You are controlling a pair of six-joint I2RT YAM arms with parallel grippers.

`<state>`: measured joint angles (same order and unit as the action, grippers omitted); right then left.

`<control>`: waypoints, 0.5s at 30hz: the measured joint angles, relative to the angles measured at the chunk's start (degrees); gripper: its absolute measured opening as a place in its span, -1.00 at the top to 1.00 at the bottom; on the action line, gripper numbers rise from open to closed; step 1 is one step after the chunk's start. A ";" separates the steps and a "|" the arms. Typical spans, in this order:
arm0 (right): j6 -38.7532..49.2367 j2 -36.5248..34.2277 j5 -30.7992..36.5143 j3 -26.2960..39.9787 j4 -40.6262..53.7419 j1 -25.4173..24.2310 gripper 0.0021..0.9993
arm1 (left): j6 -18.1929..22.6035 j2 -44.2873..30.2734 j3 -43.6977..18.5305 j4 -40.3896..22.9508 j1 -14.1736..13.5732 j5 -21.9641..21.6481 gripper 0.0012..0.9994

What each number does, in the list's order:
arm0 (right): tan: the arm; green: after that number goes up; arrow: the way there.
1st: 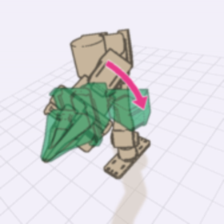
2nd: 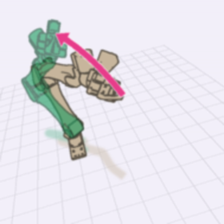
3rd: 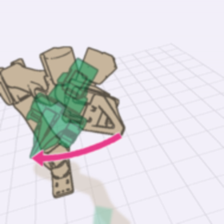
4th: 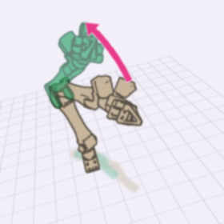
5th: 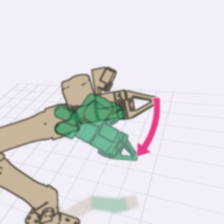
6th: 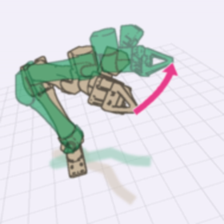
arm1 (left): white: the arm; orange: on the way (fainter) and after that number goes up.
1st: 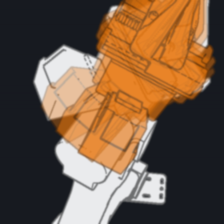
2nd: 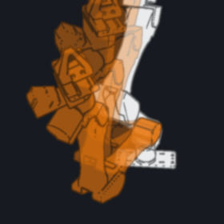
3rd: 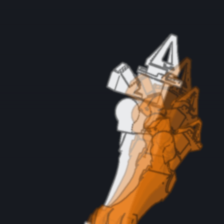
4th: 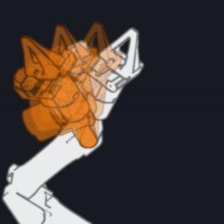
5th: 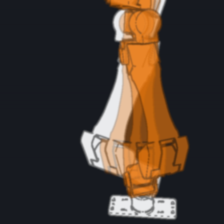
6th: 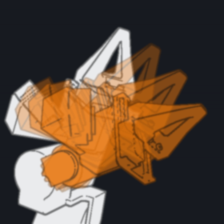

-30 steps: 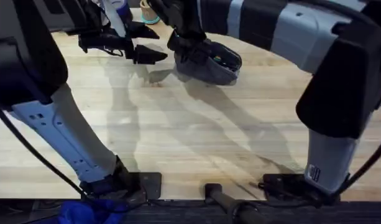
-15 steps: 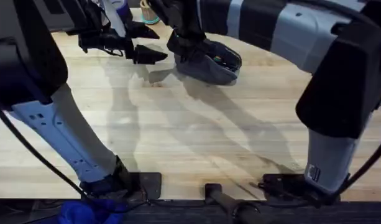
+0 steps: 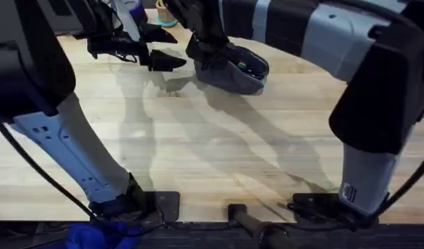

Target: Unzip the bag, pick up the pens from the table one at a time and place them inside, then zip the bag closed.

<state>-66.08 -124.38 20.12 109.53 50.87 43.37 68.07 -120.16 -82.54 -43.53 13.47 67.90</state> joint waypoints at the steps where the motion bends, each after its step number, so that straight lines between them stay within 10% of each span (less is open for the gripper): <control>1: 0.35 0.00 0.00 0.05 0.04 0.01 0.94 | 0.00 0.00 0.00 0.02 0.00 0.00 -0.99; 15: 2.47 0.02 0.02 0.36 1.36 0.01 0.94 | 0.00 0.00 0.00 0.02 0.00 0.00 -0.99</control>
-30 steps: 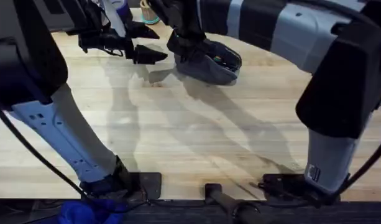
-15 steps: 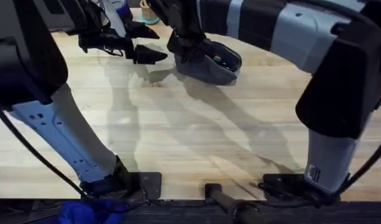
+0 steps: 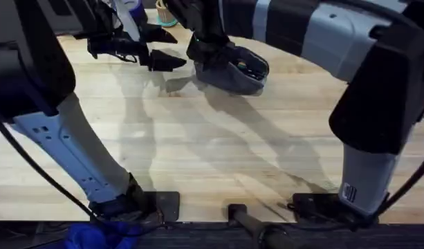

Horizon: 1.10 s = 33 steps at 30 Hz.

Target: Unzip the bag, pick up the pens from the table one at a time and place them inside, then zip the bag closed.

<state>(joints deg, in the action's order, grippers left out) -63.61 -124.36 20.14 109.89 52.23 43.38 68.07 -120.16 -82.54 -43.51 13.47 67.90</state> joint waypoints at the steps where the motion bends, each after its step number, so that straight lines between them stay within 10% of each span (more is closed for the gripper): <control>1: 0.04 -0.02 0.01 0.11 0.17 0.02 0.94 | 0.00 0.00 0.00 -0.01 0.00 0.00 -0.99; 33: 2.16 0.01 0.01 6.60 6.35 0.11 0.94 | 0.00 0.00 0.00 0.22 -0.03 0.00 -0.99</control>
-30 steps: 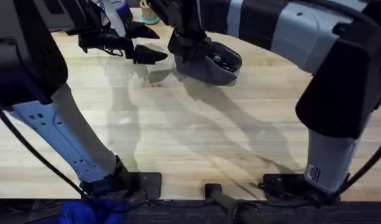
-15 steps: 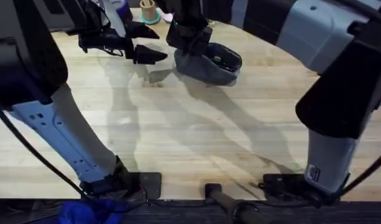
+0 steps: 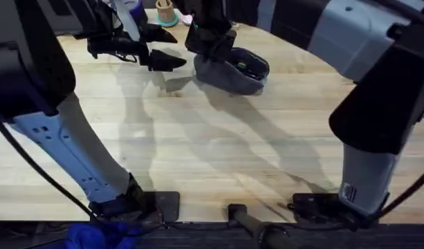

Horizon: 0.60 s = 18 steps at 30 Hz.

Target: Unzip the bag, pick up the pens from the table one at a time and place them inside, then zip the bag closed.

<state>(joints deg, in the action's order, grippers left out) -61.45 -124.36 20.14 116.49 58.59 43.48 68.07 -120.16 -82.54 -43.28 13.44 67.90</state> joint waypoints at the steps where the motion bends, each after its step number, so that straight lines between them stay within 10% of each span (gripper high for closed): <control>1: 0.00 -0.01 0.00 0.00 0.00 0.00 0.94 | 0.00 0.00 0.00 0.00 -0.03 0.00 -0.99; 18: 0.00 0.00 0.00 0.02 0.00 0.00 0.94 | -0.02 0.00 0.00 2.28 -5.59 0.04 -0.89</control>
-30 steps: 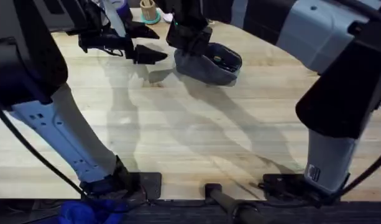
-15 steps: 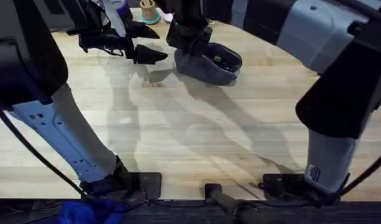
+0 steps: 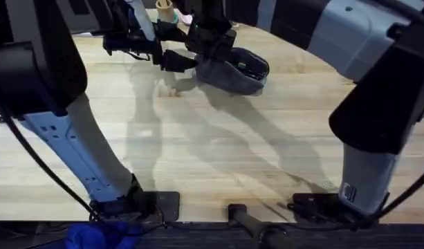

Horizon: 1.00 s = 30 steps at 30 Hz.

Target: Unzip the bag, pick up the pens from the table one at a time and place them inside, then zip the bag closed.

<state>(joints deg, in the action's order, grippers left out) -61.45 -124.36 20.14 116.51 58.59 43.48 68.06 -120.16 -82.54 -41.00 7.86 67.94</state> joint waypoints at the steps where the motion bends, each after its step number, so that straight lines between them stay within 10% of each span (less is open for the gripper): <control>1: 0.00 0.00 0.00 0.00 0.00 0.00 0.94 | 0.02 0.00 0.00 0.12 -0.26 0.00 -0.89; 30: 0.00 0.00 -0.01 0.00 0.00 0.00 0.94 | 0.00 0.00 0.00 0.31 -3.17 -0.57 -0.73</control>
<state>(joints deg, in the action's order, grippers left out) -61.45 -124.36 20.14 116.51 58.59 43.48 68.05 -120.16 -82.54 -40.69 4.69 67.37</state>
